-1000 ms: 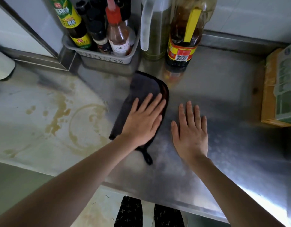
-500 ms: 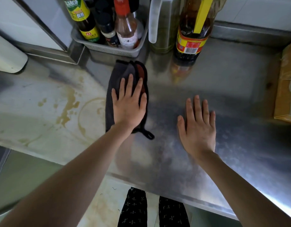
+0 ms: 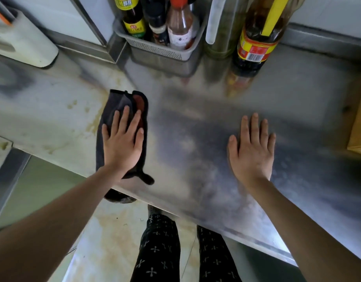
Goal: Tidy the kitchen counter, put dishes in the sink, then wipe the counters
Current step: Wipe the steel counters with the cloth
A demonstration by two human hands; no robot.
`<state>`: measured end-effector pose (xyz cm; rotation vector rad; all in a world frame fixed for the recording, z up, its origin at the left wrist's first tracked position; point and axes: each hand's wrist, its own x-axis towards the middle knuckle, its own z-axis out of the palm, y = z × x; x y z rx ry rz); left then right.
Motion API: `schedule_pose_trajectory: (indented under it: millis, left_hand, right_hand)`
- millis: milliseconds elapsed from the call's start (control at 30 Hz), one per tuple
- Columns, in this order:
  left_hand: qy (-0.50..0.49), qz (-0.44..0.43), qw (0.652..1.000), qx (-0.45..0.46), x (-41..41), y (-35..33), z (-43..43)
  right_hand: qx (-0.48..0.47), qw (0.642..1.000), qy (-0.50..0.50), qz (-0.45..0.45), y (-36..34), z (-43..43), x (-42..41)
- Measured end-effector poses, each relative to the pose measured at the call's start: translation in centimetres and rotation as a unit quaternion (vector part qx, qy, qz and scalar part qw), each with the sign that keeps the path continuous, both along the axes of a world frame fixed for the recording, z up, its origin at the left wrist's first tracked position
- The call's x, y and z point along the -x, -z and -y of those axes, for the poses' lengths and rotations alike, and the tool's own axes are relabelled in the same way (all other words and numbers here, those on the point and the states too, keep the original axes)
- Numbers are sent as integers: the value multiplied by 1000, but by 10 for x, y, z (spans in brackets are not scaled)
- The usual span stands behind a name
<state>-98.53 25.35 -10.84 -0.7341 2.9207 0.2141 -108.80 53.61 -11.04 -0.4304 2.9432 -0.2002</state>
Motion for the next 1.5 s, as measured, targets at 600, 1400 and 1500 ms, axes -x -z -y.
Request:
schedule_pose_trajectory:
  millis: [600,1400,1500]
  left_hand:
    - [257,18,966,-23,-51,0,41]
    - [394,-24,918,-24,44,1,130]
    - [338,-32,940,-24,98,2,124]
  right_hand:
    - [26,991,128,-21,-16,115,-58]
    - [-37,996,79,18,-5,183,-72]
    - [-31,997,77,11,-4,182,-73]
